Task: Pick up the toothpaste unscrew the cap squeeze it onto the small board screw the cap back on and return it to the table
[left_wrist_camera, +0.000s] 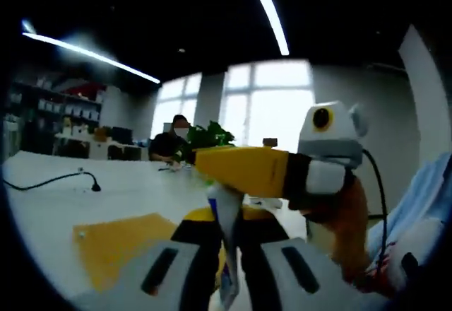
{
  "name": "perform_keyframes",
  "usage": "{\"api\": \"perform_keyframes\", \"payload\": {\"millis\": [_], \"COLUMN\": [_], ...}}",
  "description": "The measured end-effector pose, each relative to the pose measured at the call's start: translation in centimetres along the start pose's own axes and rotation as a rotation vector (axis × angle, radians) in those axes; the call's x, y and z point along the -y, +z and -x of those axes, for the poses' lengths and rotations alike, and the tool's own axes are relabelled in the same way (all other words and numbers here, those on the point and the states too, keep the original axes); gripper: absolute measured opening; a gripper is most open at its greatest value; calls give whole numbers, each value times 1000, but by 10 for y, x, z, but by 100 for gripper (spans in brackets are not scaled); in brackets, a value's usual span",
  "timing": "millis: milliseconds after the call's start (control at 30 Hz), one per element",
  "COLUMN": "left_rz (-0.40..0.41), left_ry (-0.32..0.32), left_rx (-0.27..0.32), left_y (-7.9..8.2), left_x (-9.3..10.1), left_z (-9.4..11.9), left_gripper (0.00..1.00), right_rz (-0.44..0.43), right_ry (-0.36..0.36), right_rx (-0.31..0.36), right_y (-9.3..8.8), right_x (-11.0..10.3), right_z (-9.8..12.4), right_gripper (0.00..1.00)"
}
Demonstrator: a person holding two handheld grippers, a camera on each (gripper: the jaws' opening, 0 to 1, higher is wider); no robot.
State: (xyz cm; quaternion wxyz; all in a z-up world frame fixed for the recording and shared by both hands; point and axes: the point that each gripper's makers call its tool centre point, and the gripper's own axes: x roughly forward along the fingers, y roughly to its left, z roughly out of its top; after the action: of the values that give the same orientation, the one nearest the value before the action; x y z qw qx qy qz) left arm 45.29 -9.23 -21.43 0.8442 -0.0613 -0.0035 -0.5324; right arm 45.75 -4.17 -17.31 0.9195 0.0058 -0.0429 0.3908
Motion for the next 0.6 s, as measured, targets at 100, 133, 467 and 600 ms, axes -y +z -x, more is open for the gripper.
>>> {"api": "perform_keyframes", "payload": {"millis": [100, 133, 467, 600], "left_rz": [16, -9, -86, -139], "left_ry": [80, 129, 276, 306], "left_rx": [35, 42, 32, 33], "left_y": [6, 8, 16, 20], "left_x": [-9, -15, -12, -7], "left_z": [6, 7, 3, 1], "left_gripper": [7, 7, 7, 7], "right_rz": [-9, 10, 43, 46], "right_ry": [-33, -62, -153, -158], "right_rx": [34, 49, 119, 121], "right_y": [3, 5, 16, 21], "right_x": [-1, 0, 5, 4], "right_z": [-7, -11, -5, 2], "right_gripper": [10, 10, 10, 10]}}
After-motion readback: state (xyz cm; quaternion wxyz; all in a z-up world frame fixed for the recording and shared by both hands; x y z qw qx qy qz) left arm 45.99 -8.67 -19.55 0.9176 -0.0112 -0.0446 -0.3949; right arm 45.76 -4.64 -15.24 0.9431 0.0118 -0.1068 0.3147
